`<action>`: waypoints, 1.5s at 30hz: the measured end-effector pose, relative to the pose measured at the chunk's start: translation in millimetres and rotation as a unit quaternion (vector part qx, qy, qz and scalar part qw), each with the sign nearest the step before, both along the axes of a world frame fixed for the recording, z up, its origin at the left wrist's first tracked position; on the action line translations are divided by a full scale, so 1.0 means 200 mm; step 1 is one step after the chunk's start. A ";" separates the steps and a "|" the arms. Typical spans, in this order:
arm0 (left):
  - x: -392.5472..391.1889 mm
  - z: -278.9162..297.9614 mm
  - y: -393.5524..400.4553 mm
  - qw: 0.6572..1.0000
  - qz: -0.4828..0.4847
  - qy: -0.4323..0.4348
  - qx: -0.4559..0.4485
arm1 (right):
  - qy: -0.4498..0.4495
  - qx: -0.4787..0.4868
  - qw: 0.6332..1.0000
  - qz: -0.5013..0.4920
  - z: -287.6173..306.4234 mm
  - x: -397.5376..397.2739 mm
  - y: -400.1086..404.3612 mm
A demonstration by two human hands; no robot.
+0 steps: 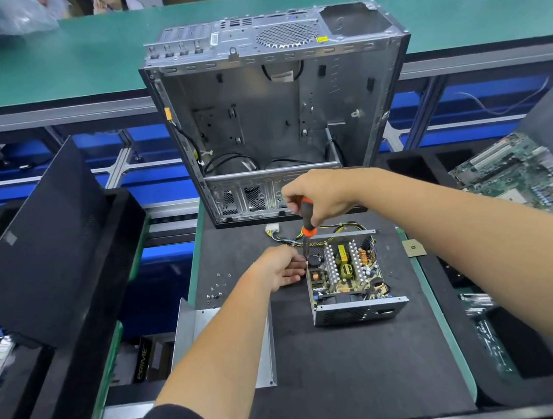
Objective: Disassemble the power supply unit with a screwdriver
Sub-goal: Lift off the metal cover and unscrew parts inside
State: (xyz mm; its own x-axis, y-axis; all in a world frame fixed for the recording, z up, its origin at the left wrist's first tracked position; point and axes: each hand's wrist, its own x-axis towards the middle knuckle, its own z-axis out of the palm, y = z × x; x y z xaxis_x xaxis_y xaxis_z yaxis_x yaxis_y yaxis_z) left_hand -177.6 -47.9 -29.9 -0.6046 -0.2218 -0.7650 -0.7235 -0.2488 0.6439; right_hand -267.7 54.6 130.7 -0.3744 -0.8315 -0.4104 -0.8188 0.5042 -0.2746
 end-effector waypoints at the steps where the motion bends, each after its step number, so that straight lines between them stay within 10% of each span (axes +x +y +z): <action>1: 0.00 0.00 0.00 1.000 0.000 -0.001 -0.002 | -0.011 -0.006 1.000 -0.010 -0.01 0.00 0.00; 8: 0.00 0.00 0.00 1.000 0.000 0.002 -0.003 | 0.078 0.052 0.994 -0.047 -0.03 0.03 -0.07; 16: 0.00 0.00 0.01 1.000 0.001 0.002 -0.004 | -0.017 -0.005 1.000 0.016 0.01 0.02 -0.02; 22: 0.00 0.01 0.01 1.000 0.004 0.002 -0.011 | 0.118 0.071 0.990 0.011 -0.03 0.05 -0.08; 29: 0.00 0.01 0.01 1.000 0.003 0.003 -0.012 | -0.022 0.008 1.000 0.020 0.02 0.00 -0.04; 36: 0.01 0.02 0.01 1.000 0.002 0.003 -0.018 | 0.191 0.130 0.971 0.060 -0.01 0.08 -0.11; 45: 0.00 0.01 0.01 1.000 -0.007 -0.002 -0.019 | -0.008 0.014 1.000 0.021 0.00 0.04 -0.05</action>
State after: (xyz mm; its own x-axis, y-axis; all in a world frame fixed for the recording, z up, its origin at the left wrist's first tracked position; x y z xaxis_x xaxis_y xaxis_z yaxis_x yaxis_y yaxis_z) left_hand -177.1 -45.7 -28.8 -0.6051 -0.2421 -0.7584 -0.7293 -0.2135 0.6500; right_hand -260.1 44.3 131.2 -0.3335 -0.8340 -0.4397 -0.8347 0.4780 -0.2735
